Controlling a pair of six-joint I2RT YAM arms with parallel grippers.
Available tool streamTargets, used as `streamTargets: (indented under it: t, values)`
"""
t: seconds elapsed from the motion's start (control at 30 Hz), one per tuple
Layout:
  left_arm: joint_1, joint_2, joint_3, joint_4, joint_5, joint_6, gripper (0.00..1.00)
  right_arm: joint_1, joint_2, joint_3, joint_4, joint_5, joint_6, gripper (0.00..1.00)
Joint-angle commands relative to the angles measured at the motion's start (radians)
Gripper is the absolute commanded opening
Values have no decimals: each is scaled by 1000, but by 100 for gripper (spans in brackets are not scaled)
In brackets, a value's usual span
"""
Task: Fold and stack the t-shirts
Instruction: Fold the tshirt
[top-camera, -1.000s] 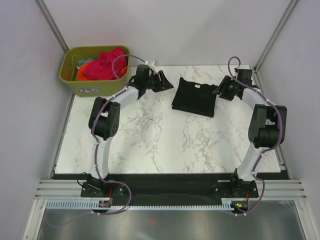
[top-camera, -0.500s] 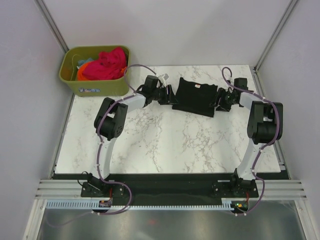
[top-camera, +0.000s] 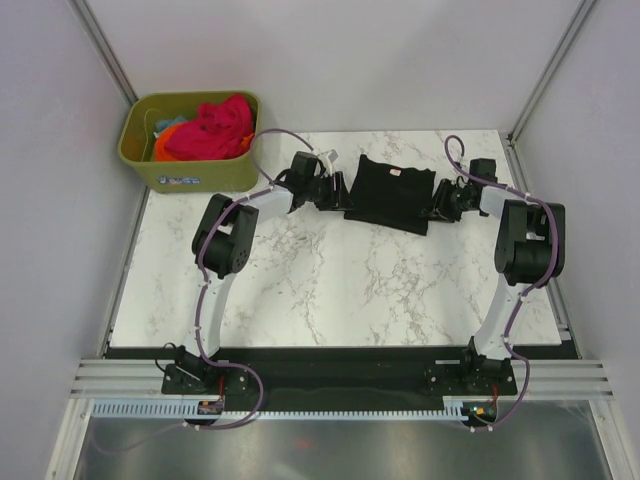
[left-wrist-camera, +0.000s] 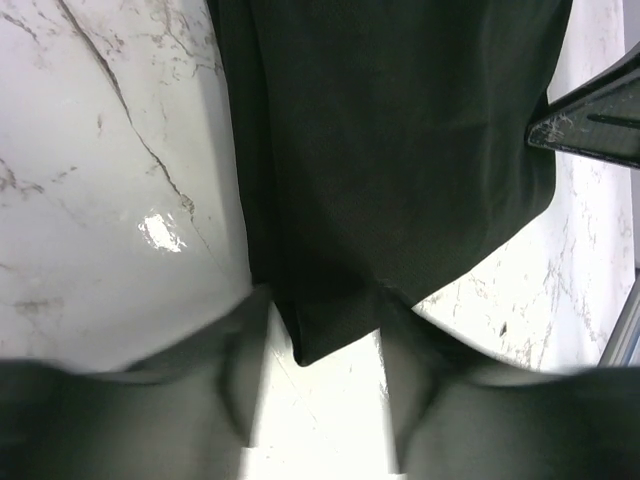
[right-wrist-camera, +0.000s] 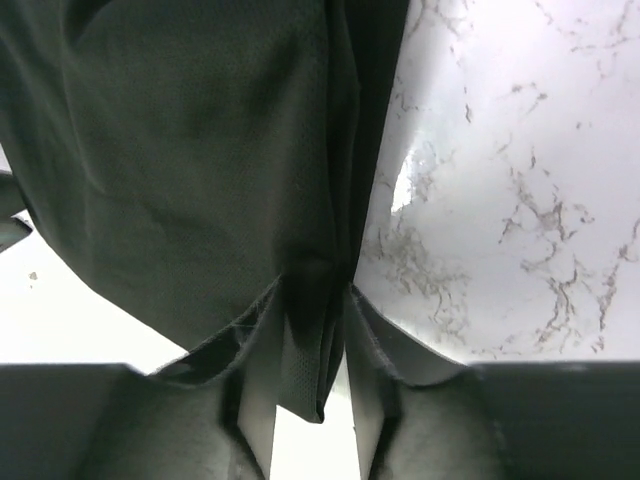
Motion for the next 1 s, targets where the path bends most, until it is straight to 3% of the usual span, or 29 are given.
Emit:
streamTargets:
  t: [0.0,0.07,0.1,0.2,0.53,0.67,0.9,0.97]
  values:
    - [-7,32,49,-6,42,51,45,0,28,-42,15,-14,-4,33]
    - [-10,32,47,-9,57,40,30,1,21,-60,36,-33,24,23]
    - [-10,24,31,-16,54,37,17,1,17,-80,48,-44,45,13]
    - [-8,-20,5,-87,-29,46,2,13,-27,-143,62,-32,84,2]
    - [-1,-288,-233,-269,-204,161,2,170,-338,-559,174,71,255,2]
    - [-1,-368,-298,-442,-234,149,2,211,-455,-698,184,80,262,2]
    - [-33,-640,-726,-426,-227,-41,3,248,-679,-826,47,92,268,6]
    - [-62,-742,-809,-423,-231,-81,7,251,-726,-849,3,85,269,8]
